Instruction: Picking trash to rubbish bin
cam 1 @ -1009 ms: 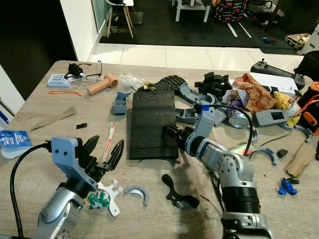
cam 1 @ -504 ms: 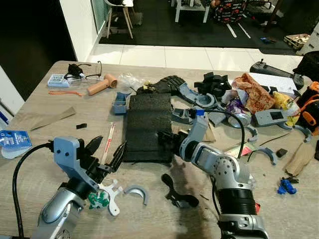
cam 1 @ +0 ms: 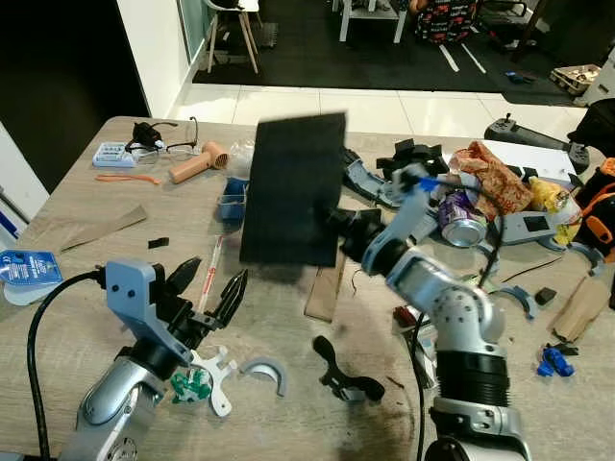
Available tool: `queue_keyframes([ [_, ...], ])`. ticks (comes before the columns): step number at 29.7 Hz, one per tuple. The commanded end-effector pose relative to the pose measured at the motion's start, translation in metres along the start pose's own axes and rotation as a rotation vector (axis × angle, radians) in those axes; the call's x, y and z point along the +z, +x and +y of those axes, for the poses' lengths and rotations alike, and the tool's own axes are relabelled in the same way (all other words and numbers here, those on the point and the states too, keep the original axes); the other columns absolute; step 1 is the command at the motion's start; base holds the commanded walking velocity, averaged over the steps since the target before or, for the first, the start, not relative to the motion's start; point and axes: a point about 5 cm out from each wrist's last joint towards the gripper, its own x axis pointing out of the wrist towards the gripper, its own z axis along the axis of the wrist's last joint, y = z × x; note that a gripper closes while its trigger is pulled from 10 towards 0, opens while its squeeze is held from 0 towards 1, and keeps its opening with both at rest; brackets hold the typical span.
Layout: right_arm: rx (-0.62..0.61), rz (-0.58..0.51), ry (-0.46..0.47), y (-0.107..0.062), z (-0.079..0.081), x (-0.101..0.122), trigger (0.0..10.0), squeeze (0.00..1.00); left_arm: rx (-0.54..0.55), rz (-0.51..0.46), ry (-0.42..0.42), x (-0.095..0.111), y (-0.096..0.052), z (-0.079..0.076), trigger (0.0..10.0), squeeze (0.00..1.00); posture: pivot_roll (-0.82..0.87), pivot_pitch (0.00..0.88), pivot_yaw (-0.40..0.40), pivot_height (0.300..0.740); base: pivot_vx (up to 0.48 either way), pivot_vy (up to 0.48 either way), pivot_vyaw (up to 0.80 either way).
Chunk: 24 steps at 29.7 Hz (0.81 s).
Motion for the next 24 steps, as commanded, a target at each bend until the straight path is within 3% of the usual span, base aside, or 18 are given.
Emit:
queue_keyframes([
  [1,-0.009,-0.079,-0.053,-0.003,0.000,0.013,0.0,0.00,0.017,0.025,-0.006,-0.005,-0.001,0.005,10.0,0.00,-0.11,0.000,-0.032,0.740,0.000,0.000,0.00],
  [2,-0.052,-0.115,-0.190,-0.005,-0.002,0.023,0.0,0.00,0.025,0.028,-0.008,-0.005,-0.001,0.006,10.0,0.00,-0.11,0.000,-0.030,0.740,0.000,0.000,0.00],
  [3,-0.052,-0.115,-0.190,-0.005,-0.002,0.023,0.0,0.00,0.025,0.028,-0.008,-0.005,-0.001,0.006,10.0,0.00,-0.11,0.000,-0.030,0.740,0.000,0.000,0.00],
  [4,-0.110,-0.137,-0.469,-0.010,-0.003,0.034,0.0,0.00,0.035,0.033,-0.010,-0.006,-0.001,0.007,10.0,0.00,-0.12,0.000,-0.028,0.740,0.000,0.000,0.00],
  [5,-0.136,-0.129,-0.612,-0.012,-0.003,0.036,0.0,0.00,0.037,0.035,-0.008,-0.006,-0.001,0.008,10.0,0.00,-0.12,0.000,-0.028,0.740,0.000,0.000,0.00],
  [6,-0.160,-0.126,-0.695,-0.014,-0.004,0.037,0.0,0.00,0.038,0.036,-0.006,-0.006,-0.001,0.008,10.0,0.00,-0.12,0.000,-0.027,0.740,0.000,0.000,0.00],
  [8,-0.195,-0.137,-0.744,-0.016,-0.006,0.040,0.0,0.00,0.040,0.037,-0.004,-0.006,0.000,0.009,10.0,0.00,-0.12,0.000,-0.027,0.740,0.000,0.000,0.00],
  [10,-0.310,-0.141,-0.998,-0.024,-0.014,0.046,0.0,0.00,0.048,0.041,-0.005,-0.007,0.000,0.010,10.0,0.00,-0.12,0.000,-0.027,0.740,0.000,0.000,0.00],
  [12,-0.310,-0.141,-0.998,-0.024,-0.014,0.046,0.0,0.00,0.048,0.041,-0.005,-0.007,0.000,0.010,10.0,0.00,-0.12,0.000,-0.027,0.740,0.000,0.000,0.00],
  [13,-0.356,-0.127,-1.215,-0.031,-0.019,0.045,0.0,0.00,0.050,0.044,-0.008,-0.007,0.000,0.010,10.0,0.00,-0.12,0.000,-0.026,0.740,0.000,0.000,0.00],
  [14,-0.356,-0.127,-1.215,-0.031,-0.019,0.045,0.0,0.00,0.050,0.044,-0.008,-0.007,0.000,0.010,10.0,0.00,-0.12,0.000,-0.026,0.740,0.000,0.000,0.00],
  [16,-0.396,-0.092,-1.378,-0.038,-0.027,0.037,0.0,0.00,0.048,0.052,-0.010,-0.007,0.000,0.010,10.0,0.00,-0.12,0.000,-0.027,0.740,0.000,0.000,0.00],
  [18,-0.417,-0.082,-1.419,-0.043,-0.033,0.032,0.0,0.00,0.050,0.057,-0.009,-0.008,0.000,0.010,10.0,0.00,-0.12,0.000,-0.027,0.740,0.000,0.000,0.00],
  [19,-0.427,-0.072,-1.385,-0.044,-0.037,0.028,3.6,0.00,0.058,0.056,-0.005,-0.008,0.000,0.010,10.0,0.00,-0.12,0.000,-0.025,0.740,0.000,0.000,0.00],
  [20,-0.435,-0.064,-1.360,-0.045,-0.039,0.026,3.6,0.00,0.064,0.055,-0.002,-0.008,0.000,0.011,10.0,0.00,-0.12,0.000,-0.025,0.740,0.000,0.000,0.00],
  [21,-0.460,-0.040,-1.300,-0.047,-0.046,0.020,10.0,0.00,0.071,0.054,0.007,-0.007,0.000,0.011,10.0,0.00,-0.12,0.000,-0.025,0.740,0.000,0.000,0.00],
  [24,-0.470,-0.037,-1.270,-0.048,-0.052,0.015,10.0,0.00,0.084,0.054,0.017,-0.008,0.000,0.012,10.0,0.00,-0.12,0.000,-0.027,0.740,0.000,0.000,0.00],
])
